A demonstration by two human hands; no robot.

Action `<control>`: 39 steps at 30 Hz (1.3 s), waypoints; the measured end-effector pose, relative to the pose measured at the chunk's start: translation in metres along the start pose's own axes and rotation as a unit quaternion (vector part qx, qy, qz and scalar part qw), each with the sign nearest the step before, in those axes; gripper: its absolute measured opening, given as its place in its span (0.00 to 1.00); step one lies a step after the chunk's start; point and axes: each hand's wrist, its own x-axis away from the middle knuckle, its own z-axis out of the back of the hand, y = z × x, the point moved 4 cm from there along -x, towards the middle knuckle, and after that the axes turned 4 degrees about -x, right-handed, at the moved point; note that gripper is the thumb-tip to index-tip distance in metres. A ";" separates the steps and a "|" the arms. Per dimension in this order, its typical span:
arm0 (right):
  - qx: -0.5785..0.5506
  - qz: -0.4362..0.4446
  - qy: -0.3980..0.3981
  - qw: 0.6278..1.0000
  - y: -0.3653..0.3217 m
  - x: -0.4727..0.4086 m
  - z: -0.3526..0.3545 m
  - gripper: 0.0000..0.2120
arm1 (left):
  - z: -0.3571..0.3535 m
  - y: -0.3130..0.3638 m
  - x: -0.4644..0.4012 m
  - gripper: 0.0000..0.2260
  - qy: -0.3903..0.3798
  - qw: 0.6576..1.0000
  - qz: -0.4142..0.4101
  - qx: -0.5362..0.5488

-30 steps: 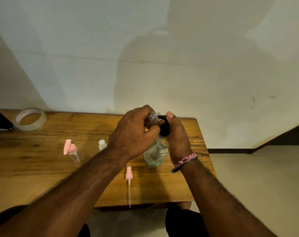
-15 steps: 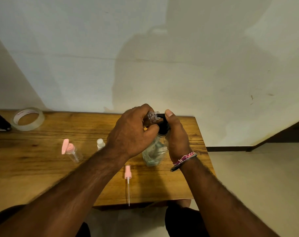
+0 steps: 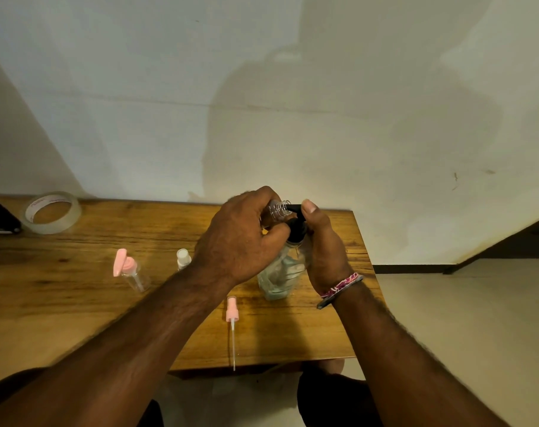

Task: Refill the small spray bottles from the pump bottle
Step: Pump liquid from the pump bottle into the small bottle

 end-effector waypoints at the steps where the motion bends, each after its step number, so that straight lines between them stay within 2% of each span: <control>1: 0.000 -0.002 0.004 1.000 0.000 0.000 0.000 0.28 | 0.000 0.000 0.000 0.06 0.000 1.000 0.001 0.002; 4: 0.002 -0.001 0.017 1.000 0.000 -0.001 0.002 0.24 | -0.001 0.000 0.000 0.06 -0.004 1.000 0.005 0.002; 7: 0.004 0.013 0.021 1.000 -0.002 -0.001 0.000 0.14 | -0.002 -0.001 0.000 0.06 -0.007 1.000 0.006 -0.007; 10: -0.005 0.018 0.032 0.999 -0.003 -0.001 0.001 0.12 | -0.003 -0.003 0.001 0.06 -0.010 1.000 0.009 -0.015; 15: 0.023 0.017 0.009 1.000 -0.003 0.000 -0.001 0.14 | -0.002 -0.002 0.002 0.06 -0.006 1.000 0.013 -0.011; 23: 0.027 0.001 -0.035 0.999 -0.006 0.003 -0.003 0.32 | 0.002 0.000 0.001 0.06 0.004 1.000 0.004 -0.011; 26: 0.022 0.003 -0.028 0.999 -0.007 0.002 -0.003 0.27 | 0.001 0.000 0.001 0.06 0.005 1.000 0.000 -0.013; 32: 0.016 0.006 -0.014 1.000 -0.006 0.001 -0.004 0.24 | 0.001 0.000 0.001 0.07 0.001 1.000 0.003 -0.012; 39: -0.012 -0.003 -0.017 1.000 -0.006 0.002 -0.001 0.28 | 0.001 0.001 0.002 0.06 0.002 1.000 0.000 -0.010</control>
